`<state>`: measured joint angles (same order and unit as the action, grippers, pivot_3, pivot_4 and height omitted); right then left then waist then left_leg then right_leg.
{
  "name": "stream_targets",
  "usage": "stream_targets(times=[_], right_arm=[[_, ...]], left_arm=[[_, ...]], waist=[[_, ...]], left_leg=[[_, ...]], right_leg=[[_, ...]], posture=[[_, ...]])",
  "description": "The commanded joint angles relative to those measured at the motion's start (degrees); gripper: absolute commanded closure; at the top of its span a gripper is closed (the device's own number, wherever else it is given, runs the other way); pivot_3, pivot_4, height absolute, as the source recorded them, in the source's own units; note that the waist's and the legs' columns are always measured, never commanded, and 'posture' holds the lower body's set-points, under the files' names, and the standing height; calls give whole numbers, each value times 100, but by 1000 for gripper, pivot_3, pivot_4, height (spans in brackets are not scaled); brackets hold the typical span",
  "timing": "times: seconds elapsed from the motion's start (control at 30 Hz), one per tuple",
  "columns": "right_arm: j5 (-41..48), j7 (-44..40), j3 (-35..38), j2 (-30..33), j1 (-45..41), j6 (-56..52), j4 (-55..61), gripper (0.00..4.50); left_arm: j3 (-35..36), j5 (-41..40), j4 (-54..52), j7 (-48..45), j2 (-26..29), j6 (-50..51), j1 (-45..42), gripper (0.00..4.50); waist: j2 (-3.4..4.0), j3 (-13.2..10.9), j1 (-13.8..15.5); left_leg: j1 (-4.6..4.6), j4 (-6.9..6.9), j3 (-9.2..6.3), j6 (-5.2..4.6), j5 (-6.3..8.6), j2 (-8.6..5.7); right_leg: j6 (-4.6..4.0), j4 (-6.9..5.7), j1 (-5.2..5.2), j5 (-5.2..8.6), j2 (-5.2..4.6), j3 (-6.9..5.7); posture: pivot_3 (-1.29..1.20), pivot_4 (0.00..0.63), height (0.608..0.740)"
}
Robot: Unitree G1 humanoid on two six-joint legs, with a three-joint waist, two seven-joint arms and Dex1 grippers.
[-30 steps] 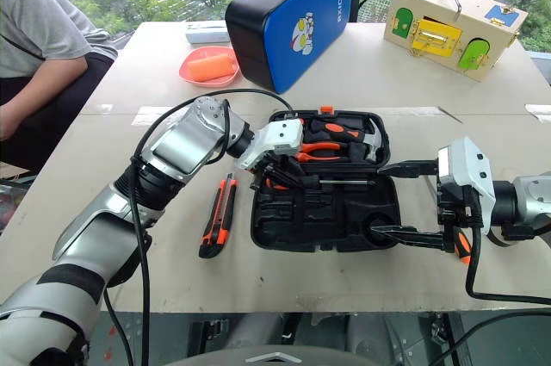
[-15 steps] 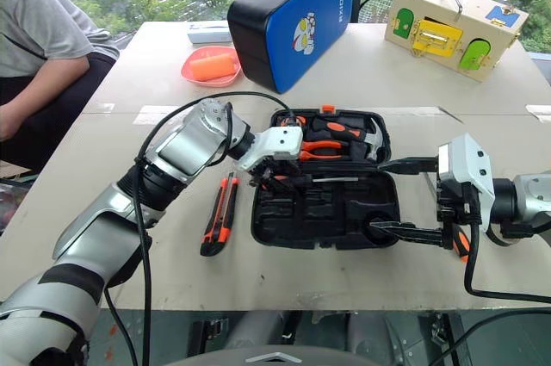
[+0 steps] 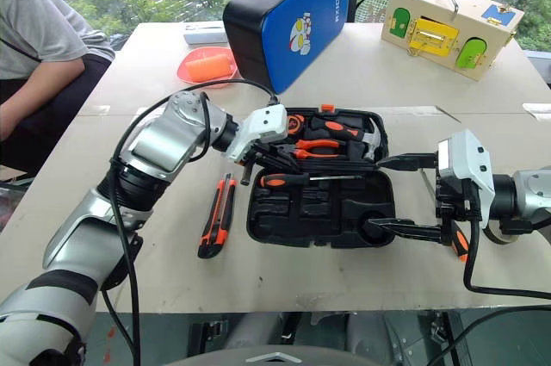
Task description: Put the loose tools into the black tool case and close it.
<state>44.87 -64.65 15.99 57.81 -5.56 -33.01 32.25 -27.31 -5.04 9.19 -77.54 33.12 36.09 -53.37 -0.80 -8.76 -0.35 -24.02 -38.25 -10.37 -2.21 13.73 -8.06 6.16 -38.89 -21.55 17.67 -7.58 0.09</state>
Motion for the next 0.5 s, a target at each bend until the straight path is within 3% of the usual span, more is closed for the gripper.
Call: stream_targets(times=[0.03, 0.3, 0.5], right_arm=[[-51, -13, 39, -22, -67, 130, -22, 0], [-291, 84, 73, -94, 142, 222, -131, 0], [-570, 285, 343, -209, 535, 344, -275, 0]], left_arm=[[-189, 246, 139, 140, -165, -297, 50, 4439], [-817, 1089, 532, 476, -304, -898, 362, 4439], [-260, 577, 20, 200, -222, -498, 478, 4439]], waist=[[0, 0, 0], [2, 12, 37], [6, 20, 85]], left_leg=[[0, 0, 0, 0, 0, 0], [6, -2, 1, 0, 0, -1], [34, -2, -2, -2, 1, 0]], right_leg=[[0, 1, 0, 0, 0, 1], [0, 1, 8, 0, -1, 0], [0, 0, 35, 0, 1, -2]], posture=[[0, 150, 735], [0, 150, 735], [0, 150, 735]])
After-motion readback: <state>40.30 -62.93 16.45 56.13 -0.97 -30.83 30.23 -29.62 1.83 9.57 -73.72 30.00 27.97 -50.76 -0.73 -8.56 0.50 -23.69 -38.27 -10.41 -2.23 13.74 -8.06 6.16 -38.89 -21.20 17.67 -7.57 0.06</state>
